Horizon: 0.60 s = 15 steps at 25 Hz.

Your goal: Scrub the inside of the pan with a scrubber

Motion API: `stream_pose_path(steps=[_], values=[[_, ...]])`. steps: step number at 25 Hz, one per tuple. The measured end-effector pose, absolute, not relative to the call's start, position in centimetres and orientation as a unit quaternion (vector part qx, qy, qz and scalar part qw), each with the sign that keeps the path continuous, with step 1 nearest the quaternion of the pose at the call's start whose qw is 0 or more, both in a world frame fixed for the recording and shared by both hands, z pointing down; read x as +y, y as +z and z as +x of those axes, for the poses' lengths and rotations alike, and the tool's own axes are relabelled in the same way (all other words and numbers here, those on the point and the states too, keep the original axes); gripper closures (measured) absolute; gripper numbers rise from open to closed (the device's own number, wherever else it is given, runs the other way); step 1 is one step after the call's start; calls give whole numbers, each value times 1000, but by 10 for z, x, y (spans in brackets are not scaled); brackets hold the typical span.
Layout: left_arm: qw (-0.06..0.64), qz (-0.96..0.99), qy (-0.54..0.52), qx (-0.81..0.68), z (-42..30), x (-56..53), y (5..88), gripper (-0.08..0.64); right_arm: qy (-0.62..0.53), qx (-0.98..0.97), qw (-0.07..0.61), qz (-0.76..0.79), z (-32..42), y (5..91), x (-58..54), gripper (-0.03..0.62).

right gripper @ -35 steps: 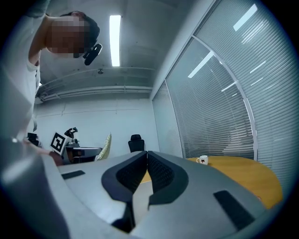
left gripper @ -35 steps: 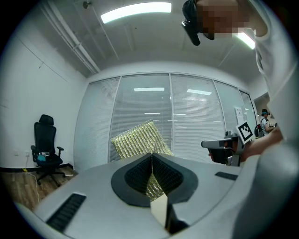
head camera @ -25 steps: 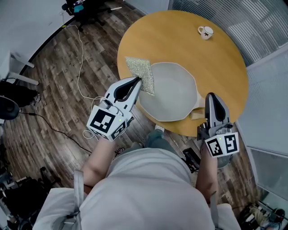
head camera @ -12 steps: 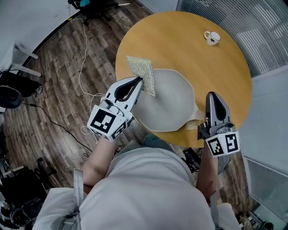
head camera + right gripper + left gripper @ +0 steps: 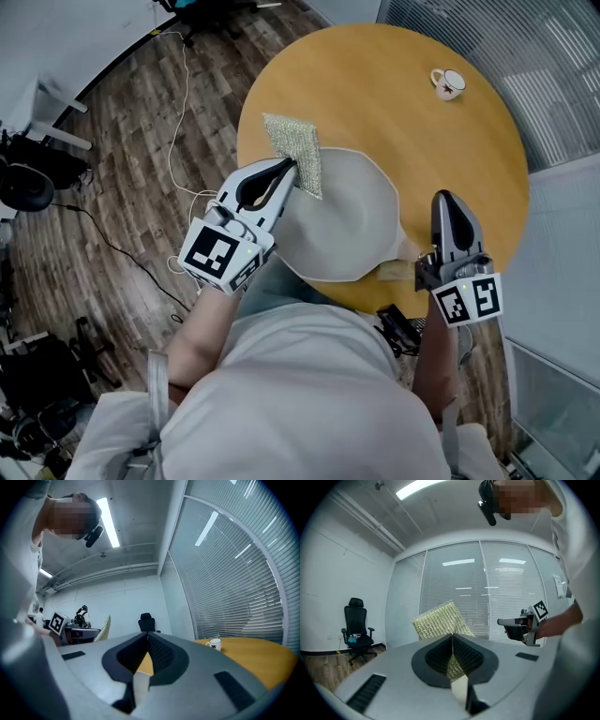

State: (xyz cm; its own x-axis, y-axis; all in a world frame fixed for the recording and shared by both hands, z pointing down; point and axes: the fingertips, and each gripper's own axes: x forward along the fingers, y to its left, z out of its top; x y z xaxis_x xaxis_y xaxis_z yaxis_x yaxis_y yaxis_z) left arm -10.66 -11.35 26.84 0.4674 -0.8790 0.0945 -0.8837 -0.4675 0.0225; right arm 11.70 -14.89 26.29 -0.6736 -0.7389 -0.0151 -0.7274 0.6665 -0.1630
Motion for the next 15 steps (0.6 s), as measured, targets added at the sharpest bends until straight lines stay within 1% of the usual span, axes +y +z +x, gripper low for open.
stream_pose_path(steps=[4, 8, 15], values=[[32, 862, 38, -505, -104, -113, 273, 543, -76, 906, 41, -415, 125, 270, -146, 571], [32, 875, 45, -482, -104, -125, 273, 543, -55, 900, 16, -433, 120, 272, -151, 572], [38, 890, 45, -452, -105, -149, 276, 543, -76, 879, 36, -470, 129, 263, -157, 571]])
